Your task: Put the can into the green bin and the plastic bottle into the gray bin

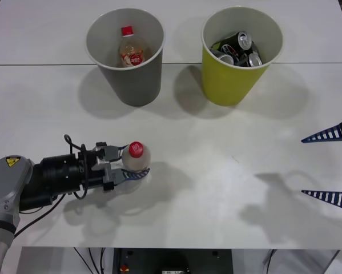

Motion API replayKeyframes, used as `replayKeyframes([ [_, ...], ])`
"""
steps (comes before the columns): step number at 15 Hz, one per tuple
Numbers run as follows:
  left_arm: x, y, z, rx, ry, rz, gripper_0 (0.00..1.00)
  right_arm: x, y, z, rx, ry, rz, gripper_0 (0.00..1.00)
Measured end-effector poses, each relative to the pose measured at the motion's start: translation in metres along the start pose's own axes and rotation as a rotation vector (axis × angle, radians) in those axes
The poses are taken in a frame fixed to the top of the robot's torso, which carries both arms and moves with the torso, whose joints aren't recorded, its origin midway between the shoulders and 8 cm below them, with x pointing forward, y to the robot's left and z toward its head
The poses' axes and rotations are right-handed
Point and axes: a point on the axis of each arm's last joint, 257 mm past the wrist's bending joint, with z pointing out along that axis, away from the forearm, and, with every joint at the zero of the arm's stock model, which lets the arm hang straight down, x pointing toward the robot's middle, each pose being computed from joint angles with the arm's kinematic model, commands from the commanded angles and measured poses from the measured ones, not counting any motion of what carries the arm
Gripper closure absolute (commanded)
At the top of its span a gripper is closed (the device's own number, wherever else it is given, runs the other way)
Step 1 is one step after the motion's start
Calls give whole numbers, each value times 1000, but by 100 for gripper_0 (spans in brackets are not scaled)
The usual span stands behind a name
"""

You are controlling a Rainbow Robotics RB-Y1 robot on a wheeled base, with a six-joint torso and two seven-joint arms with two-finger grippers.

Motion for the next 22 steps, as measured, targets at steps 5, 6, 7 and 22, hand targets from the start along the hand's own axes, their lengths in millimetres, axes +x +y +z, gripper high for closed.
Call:
replayKeyframes([
  [5, -8, 9, -9, 1, 7, -33, 100, 0, 0, 0, 0, 0, 0, 0],
  [6, -14, 12, -13, 5, 14, -58, 100, 0, 0, 0, 0, 0, 0, 0],
  [7, -19, 17, -18, 7, 23, -81, 100, 0, 0, 0, 0, 0, 0, 0],
  [22, -106, 92, -110, -172, 551, -338, 100, 0, 0, 0, 0, 0, 0, 0],
])
